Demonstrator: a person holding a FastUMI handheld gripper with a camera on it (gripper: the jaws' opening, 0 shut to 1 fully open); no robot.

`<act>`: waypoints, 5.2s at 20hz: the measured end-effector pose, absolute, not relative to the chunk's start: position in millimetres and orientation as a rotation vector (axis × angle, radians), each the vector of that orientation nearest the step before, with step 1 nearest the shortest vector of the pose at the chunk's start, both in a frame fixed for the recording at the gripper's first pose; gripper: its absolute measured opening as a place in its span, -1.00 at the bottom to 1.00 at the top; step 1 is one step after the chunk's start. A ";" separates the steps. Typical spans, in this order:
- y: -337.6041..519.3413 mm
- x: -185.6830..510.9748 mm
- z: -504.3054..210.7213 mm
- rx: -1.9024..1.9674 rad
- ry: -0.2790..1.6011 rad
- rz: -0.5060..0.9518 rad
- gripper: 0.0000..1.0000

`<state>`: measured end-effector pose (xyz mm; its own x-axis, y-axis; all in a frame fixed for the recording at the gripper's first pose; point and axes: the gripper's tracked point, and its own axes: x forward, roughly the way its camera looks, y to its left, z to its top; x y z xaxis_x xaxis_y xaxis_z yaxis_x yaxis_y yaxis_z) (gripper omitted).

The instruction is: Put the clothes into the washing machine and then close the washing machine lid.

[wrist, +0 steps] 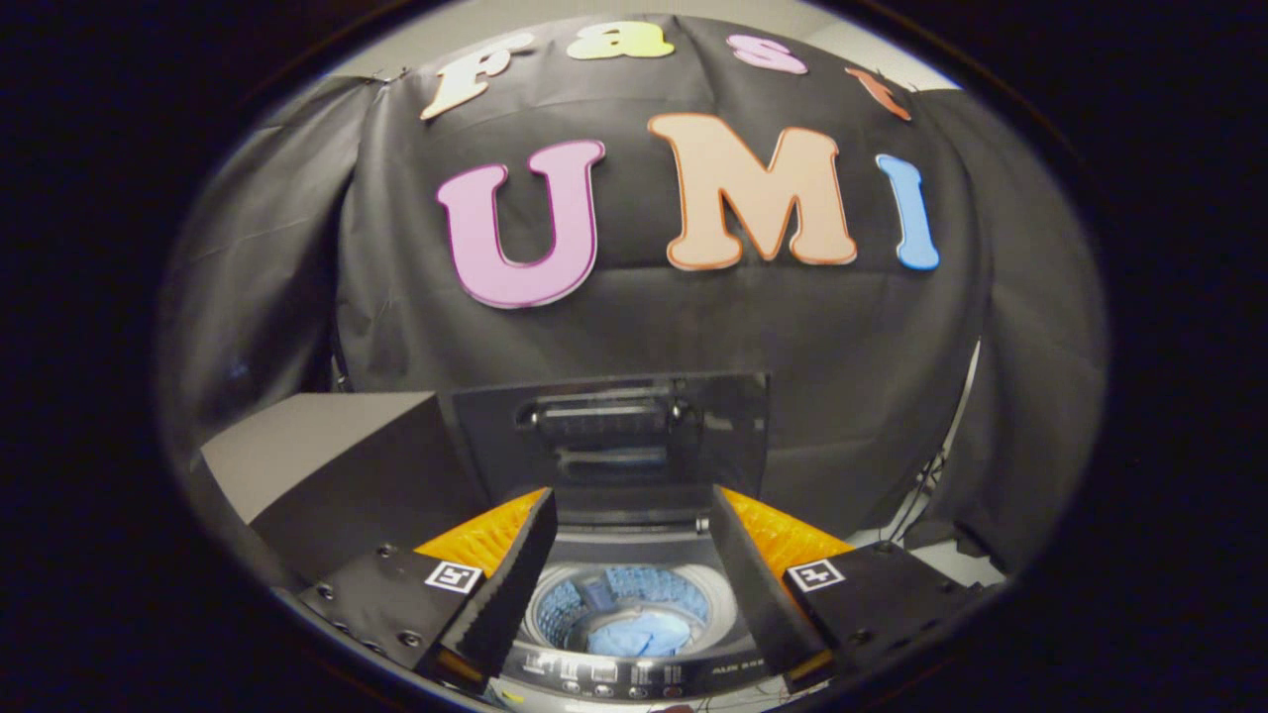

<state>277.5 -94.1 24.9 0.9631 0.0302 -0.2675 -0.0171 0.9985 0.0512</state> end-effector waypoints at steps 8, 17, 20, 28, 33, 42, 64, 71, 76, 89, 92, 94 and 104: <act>-65.9 378.8 92.3 0.032 0.072 -0.026 0.92; -63.0 507.8 48.7 0.014 0.126 -0.127 0.94; -77.2 527.2 17.3 -0.003 0.184 -0.169 0.95; -80.3 513.5 13.0 0.030 0.102 -0.135 0.95; -81.0 489.1 20.3 0.039 0.009 -0.126 0.95; -81.0 457.4 24.8 0.044 -0.054 -0.129 0.94; -76.2 407.8 13.5 0.010 -0.066 -0.033 0.95; -76.4 401.1 8.2 0.001 -0.026 -0.032 0.95; -76.0 391.9 3.1 -0.006 -0.011 -0.030 0.95; -73.2 365.8 -11.9 -0.005 -0.025 0.011 0.95; -76.7 369.5 -41.0 -0.040 0.083 0.011 0.95; -78.0 355.9 -76.5 -0.085 0.177 0.033 0.95; -54.9 334.3 -47.2 -0.092 0.117 0.090 0.96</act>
